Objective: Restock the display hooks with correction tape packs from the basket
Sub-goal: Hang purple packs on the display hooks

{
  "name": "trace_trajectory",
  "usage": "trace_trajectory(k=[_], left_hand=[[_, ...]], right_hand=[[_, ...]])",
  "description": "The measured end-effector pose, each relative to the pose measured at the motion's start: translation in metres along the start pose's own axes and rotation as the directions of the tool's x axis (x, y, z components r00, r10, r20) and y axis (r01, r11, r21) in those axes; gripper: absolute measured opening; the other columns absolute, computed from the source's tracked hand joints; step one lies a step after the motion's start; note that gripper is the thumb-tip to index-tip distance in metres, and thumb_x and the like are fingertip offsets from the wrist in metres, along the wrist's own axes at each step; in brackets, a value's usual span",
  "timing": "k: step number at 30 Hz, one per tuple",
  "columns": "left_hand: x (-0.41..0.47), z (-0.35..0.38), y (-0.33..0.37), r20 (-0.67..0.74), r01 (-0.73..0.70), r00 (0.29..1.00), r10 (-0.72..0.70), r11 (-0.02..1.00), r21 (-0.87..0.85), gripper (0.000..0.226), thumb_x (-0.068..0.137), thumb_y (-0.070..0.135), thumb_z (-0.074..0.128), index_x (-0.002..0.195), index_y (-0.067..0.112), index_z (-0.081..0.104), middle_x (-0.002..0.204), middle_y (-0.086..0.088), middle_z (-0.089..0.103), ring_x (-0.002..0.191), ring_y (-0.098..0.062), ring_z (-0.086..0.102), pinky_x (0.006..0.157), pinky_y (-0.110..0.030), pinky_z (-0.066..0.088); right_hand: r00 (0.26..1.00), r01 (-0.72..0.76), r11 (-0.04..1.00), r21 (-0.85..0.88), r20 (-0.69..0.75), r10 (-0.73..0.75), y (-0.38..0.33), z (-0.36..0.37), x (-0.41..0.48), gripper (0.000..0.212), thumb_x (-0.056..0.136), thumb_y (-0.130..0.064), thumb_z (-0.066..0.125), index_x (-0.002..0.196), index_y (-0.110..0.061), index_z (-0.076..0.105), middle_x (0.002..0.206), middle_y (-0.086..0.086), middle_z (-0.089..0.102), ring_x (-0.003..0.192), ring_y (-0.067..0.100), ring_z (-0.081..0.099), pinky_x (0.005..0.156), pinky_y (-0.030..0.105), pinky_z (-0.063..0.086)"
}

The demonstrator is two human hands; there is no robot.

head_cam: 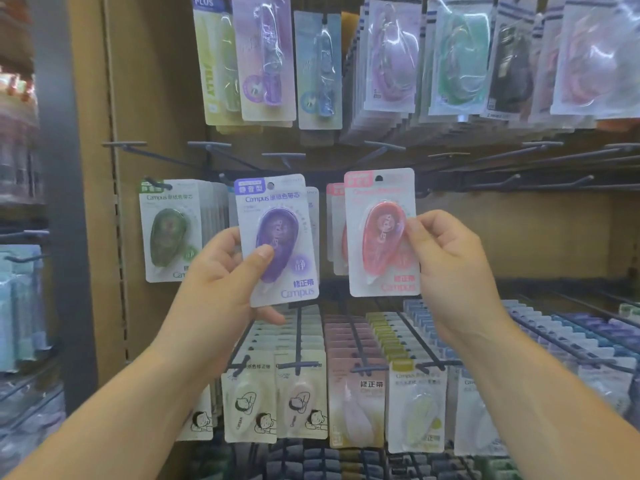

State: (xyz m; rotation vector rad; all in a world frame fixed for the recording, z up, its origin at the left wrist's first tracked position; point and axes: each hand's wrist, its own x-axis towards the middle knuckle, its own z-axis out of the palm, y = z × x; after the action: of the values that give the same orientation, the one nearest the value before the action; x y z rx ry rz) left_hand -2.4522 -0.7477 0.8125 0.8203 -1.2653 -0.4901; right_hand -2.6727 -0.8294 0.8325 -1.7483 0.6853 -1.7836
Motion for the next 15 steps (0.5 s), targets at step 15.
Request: trace_trajectory(k=[15], left_hand=[[0.011, 0.004, 0.002, -0.051, 0.021, 0.999, -0.019, 0.999, 0.046, 0.017, 0.108, 0.015, 0.055, 0.116, 0.022, 0.068, 0.098, 0.001, 0.080, 0.078, -0.021, 0.077, 0.047, -0.034, 0.058]], right_hand=[[0.999, -0.030, 0.999, -0.028, -0.030, 0.029, 0.007, 0.014, 0.011, 0.023, 0.106, -0.036, 0.054, 0.093, -0.022, 0.066, 0.084, -0.009, 0.072, 0.072, 0.002, 0.070, 0.056, 0.017, 0.050]])
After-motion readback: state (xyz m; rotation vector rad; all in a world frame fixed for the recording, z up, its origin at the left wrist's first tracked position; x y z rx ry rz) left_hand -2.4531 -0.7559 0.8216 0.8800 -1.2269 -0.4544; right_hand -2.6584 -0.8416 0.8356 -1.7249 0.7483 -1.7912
